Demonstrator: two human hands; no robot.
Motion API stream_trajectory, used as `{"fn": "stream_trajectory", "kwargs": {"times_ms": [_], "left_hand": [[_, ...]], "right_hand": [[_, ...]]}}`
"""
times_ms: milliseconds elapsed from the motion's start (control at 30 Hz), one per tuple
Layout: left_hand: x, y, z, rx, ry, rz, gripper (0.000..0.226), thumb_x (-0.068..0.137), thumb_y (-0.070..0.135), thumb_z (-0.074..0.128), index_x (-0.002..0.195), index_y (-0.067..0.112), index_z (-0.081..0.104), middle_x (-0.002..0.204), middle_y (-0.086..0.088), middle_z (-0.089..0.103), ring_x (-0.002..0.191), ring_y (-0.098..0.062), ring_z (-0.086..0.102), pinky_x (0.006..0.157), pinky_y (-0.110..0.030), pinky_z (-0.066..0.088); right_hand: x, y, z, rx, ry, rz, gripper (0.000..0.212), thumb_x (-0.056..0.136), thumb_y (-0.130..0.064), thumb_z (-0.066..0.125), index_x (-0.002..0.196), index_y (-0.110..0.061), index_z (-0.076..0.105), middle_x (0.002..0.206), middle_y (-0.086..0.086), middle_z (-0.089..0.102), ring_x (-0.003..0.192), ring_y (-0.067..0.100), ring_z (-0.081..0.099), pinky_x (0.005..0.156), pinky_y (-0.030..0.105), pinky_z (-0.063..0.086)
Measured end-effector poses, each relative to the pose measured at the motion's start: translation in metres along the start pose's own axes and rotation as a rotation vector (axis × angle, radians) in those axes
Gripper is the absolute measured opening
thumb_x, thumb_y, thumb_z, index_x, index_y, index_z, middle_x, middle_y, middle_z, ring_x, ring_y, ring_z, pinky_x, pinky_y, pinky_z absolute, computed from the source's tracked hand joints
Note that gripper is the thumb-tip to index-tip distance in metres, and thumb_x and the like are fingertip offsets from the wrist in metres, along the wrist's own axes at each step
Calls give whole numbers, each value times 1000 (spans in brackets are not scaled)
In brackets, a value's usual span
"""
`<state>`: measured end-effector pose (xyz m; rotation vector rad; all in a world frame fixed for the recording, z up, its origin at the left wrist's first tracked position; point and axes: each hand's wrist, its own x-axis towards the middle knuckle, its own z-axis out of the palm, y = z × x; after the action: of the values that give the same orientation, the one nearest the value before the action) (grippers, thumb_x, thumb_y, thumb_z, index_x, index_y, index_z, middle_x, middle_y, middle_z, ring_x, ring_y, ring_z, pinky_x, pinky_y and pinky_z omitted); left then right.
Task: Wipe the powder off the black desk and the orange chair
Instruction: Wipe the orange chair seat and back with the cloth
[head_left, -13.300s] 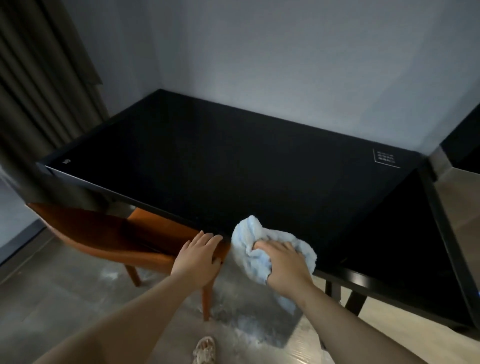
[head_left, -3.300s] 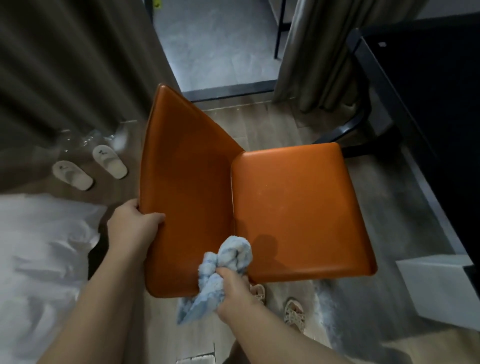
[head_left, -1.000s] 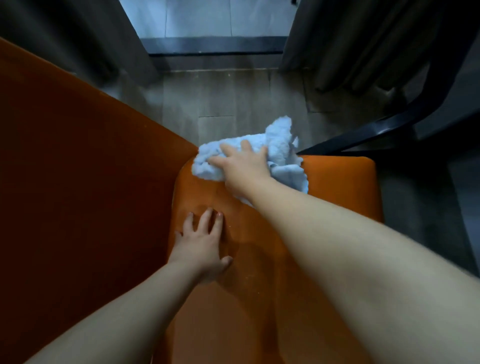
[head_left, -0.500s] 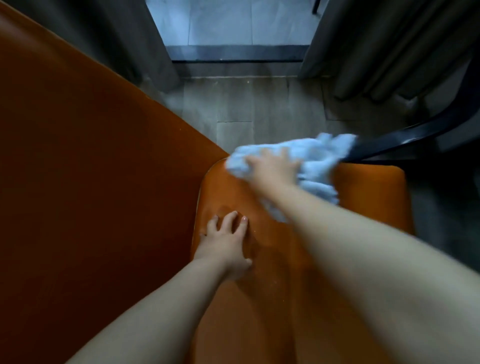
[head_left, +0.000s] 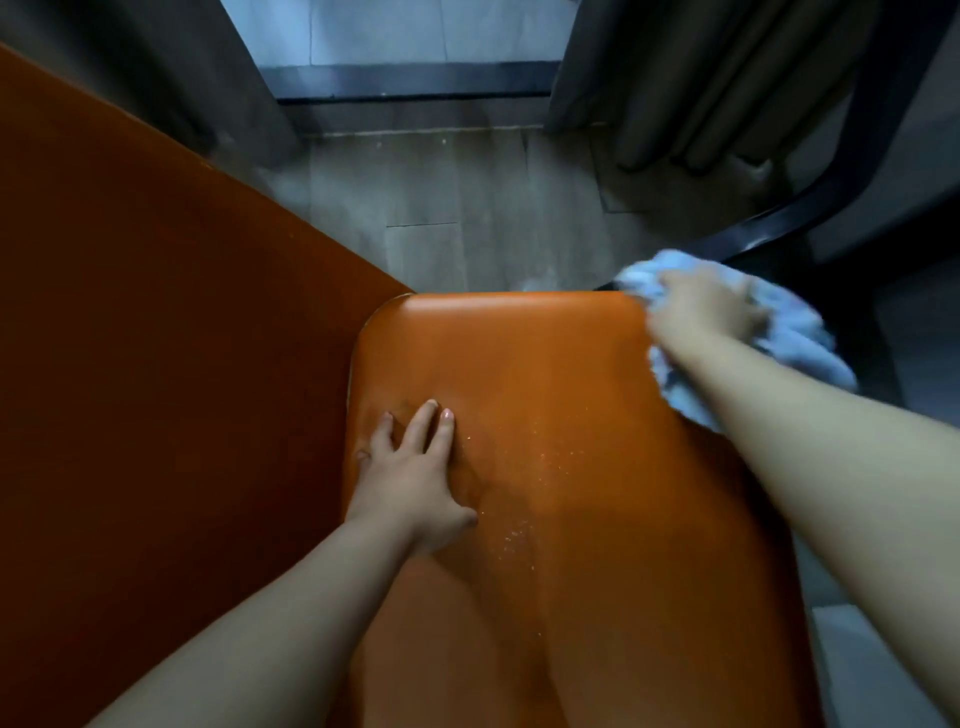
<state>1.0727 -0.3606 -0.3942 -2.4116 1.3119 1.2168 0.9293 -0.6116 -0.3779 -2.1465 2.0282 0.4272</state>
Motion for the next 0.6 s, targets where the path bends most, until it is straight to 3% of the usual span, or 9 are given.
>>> {"fn": "stream_trajectory", "kwargs": {"times_ms": [67,167,267,333,467,533,600], "left_hand": [[0,-1,-1,5,4,0,106,75,57,61,148,35,-13,153,19,-22,142,-30,-17,117,-50,10],[1,-2,-2,8,21,4,103,74,52,61,149,33,-7,156,12,-16,142,-33,-12,117,-49,9],[2,-1,-2,-2,21,6,103,72,48,61,150,32,-5,156,12,-14,142,-33,-10,117,-48,10],[2,-2,-2,-40,14,-10,103,72,48,61,149,35,-7,154,19,-16,142,-29,-13,117,-49,10],[3,-2,-1,-78,18,-5,102,73,48,60,148,36,-6,152,24,-16,141,-27,-14,117,-51,13],[4,-2,-2,-87,18,0,101,72,49,61,149,35,-4,153,22,-13,142,-29,-13,116,-52,13],[5,-2,-3,-101,17,3,101,72,49,62,149,35,-1,153,21,-10,142,-29,-11,116,-52,13]], "right_hand": [[-28,-66,10,20,5,-291,27,96,-30,41,117,-28,59,124,3,54,121,29,41,94,42,32],[-92,-123,29,-3,13,-751,33,93,-31,45,124,-36,53,134,-3,46,127,28,34,99,49,29],[-93,-94,34,19,60,-878,38,89,-29,49,126,-38,50,139,-7,41,126,27,34,94,45,31],[-57,-50,30,49,97,-710,43,85,-23,53,126,-36,50,139,-5,42,123,27,37,94,46,32],[7,49,6,167,83,-157,49,84,-10,49,130,-26,52,139,9,45,124,37,39,101,47,34],[13,63,4,289,49,86,48,87,-13,44,133,-25,49,139,11,40,123,39,37,101,46,35],[10,46,7,240,62,165,42,88,-19,45,129,-26,50,137,10,39,122,38,34,97,50,34]]}}
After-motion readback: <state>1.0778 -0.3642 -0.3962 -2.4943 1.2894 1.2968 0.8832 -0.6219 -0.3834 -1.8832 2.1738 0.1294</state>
